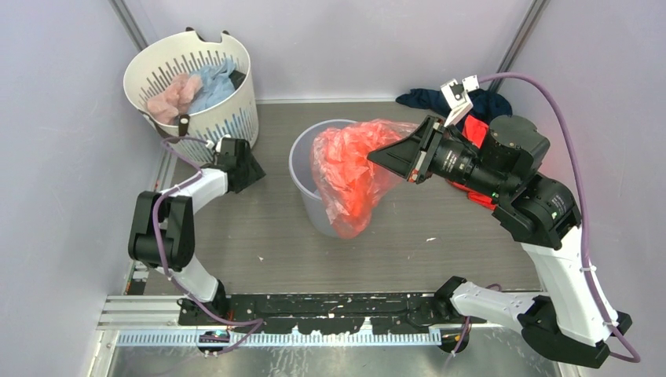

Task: Put the trash bags into the trash bin

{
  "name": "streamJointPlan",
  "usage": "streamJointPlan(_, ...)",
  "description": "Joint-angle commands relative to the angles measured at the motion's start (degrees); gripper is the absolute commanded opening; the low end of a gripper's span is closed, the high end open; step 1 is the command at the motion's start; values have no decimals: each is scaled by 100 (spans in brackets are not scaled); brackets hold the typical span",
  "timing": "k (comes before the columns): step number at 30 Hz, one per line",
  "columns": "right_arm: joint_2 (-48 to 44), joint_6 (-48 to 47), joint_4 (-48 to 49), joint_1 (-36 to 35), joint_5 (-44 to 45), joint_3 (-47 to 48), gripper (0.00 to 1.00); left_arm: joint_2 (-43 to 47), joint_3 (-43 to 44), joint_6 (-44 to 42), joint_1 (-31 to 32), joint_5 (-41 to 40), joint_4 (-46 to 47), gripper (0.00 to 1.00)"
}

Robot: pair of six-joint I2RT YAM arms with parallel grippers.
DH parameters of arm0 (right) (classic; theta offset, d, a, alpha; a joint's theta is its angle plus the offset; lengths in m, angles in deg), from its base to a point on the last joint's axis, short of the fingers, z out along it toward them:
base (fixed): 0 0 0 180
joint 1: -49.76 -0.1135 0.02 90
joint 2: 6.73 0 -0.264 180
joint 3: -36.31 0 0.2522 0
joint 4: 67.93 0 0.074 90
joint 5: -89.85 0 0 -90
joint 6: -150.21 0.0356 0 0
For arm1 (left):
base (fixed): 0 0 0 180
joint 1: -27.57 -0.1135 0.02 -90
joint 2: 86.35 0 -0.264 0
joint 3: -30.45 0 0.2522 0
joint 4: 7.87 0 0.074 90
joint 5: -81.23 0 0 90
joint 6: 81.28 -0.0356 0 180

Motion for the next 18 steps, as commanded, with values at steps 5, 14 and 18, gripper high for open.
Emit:
streamJointPlan(5, -14, -406, -158, -15, 154, 102, 1, -624, 816, -57, -390, 273, 633, 59)
streamJointPlan(14, -93, -402, -163, -21, 174, -107, 1, -1004, 1586, -204, -643, 533, 391, 59)
streamJointPlan(18, -171, -257, 22, -22, 124, -256, 1, -356, 1107, -107, -641, 1261, 124, 56)
